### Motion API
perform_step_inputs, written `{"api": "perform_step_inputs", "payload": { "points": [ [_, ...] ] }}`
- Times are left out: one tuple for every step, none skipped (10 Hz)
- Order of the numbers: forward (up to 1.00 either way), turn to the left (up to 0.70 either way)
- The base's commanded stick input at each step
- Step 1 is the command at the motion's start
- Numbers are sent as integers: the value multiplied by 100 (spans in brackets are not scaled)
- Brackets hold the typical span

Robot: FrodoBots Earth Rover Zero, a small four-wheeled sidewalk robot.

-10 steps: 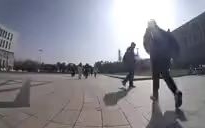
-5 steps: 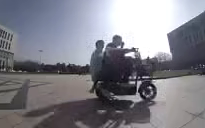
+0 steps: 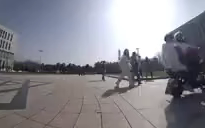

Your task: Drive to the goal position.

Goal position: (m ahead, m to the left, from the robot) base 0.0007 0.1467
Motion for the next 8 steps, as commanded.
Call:
{"api": "perform_step_inputs", "payload": {
  "points": [
    [50, 0],
    [50, 0],
    [50, 0],
    [50, 0],
    [50, 0],
    [50, 0],
    [50, 0],
    [50, 0]
  ]
}}
